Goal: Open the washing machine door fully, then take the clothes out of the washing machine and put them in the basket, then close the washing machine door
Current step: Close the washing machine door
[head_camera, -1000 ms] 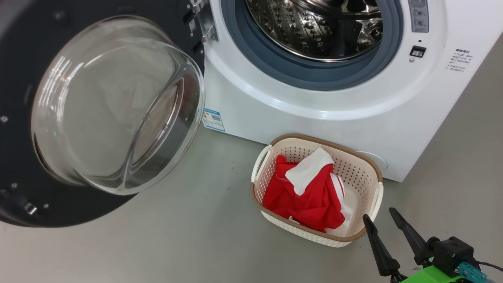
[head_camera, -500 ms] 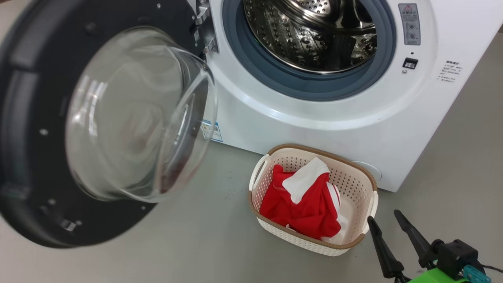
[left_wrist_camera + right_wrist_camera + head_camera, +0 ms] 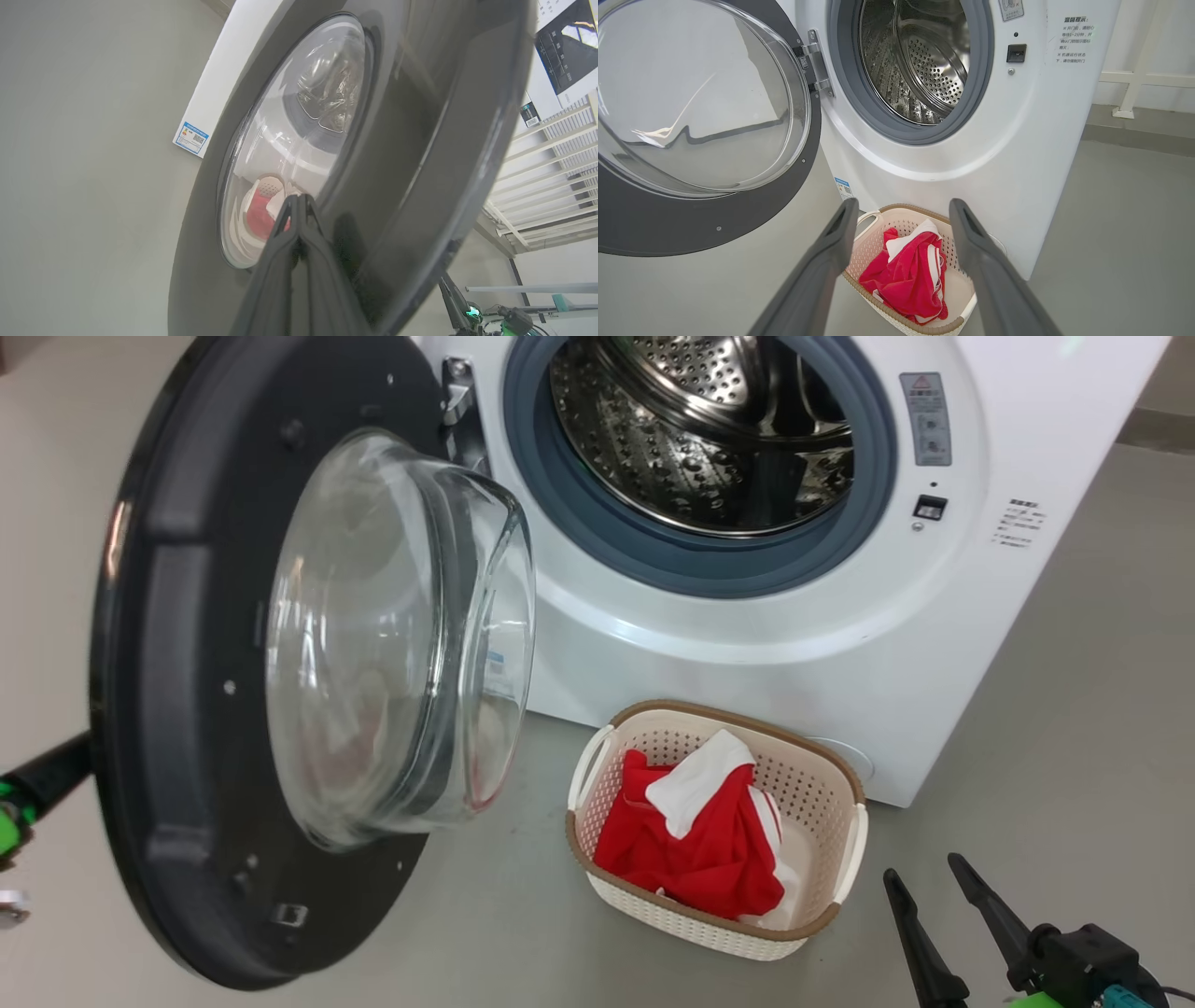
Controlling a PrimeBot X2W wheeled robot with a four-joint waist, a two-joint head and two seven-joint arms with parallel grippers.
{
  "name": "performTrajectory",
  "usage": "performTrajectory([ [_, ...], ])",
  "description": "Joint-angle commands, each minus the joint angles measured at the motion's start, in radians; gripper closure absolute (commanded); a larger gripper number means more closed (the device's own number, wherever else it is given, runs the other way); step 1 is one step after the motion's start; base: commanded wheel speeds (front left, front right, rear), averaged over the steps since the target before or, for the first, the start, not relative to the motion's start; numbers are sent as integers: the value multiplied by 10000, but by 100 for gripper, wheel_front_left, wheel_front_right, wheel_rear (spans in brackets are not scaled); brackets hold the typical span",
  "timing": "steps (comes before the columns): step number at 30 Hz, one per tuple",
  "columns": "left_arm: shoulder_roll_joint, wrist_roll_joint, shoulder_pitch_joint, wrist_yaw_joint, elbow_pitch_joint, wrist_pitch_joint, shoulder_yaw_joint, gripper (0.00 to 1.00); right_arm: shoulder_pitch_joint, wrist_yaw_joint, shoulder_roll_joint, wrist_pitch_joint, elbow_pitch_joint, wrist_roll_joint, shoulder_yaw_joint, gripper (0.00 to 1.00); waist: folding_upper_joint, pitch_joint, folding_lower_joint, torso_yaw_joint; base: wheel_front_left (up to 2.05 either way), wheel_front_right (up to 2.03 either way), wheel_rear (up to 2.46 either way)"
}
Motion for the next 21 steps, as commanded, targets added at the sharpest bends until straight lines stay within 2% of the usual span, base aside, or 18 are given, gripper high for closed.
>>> performTrajectory([
  [1,536,-121,-118,-71,-531,115,203,100,14,63,-81,-65,-222,-133,115,0,-1,-56,0,-150,0,0,0],
  [11,496,-584,-169,-71,-1517,-73,-609,100,-7,63,-32,-65,-297,-320,33,0,-1,-58,0,-758,0,0,0],
  [21,-9,-509,-503,-71,-2218,-930,-1644,100,-113,63,-10,-65,-343,-324,-65,0,-1,74,0,-1335,0,0,0],
])
